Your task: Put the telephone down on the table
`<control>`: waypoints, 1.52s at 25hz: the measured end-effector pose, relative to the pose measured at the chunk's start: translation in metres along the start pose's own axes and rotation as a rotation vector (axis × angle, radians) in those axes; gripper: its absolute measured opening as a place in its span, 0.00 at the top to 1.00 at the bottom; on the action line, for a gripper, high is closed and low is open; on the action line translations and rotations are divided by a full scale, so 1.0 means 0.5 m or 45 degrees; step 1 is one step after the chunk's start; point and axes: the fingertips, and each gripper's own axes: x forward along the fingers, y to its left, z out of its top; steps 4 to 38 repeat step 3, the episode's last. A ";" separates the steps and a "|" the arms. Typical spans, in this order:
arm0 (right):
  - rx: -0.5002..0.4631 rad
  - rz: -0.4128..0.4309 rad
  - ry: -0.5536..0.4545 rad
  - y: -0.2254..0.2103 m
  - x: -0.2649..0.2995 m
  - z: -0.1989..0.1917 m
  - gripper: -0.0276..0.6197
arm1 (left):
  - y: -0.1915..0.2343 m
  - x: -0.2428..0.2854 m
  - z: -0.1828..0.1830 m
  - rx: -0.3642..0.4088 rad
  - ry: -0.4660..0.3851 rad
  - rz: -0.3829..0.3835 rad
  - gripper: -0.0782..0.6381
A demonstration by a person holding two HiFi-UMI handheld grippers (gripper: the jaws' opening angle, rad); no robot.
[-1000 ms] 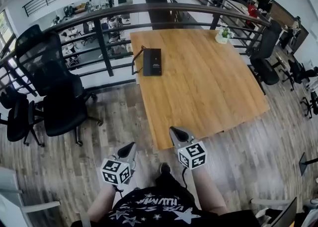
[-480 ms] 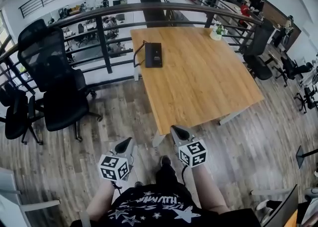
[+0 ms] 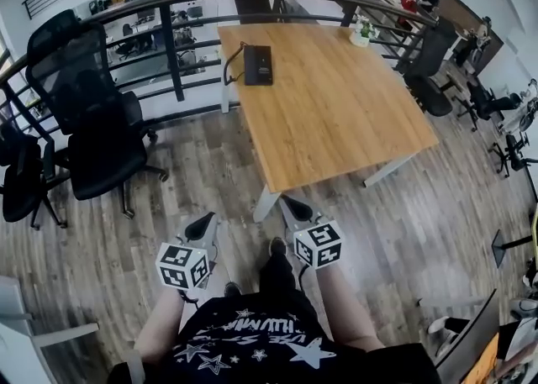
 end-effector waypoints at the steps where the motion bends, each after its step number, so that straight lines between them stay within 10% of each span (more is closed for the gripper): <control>1: -0.006 0.002 -0.003 0.020 -0.003 -0.003 0.96 | 0.006 -0.016 -0.005 0.003 -0.002 0.001 0.89; 38: -0.017 0.004 -0.010 0.059 -0.008 -0.008 0.96 | 0.018 -0.047 -0.014 0.009 -0.007 0.002 0.89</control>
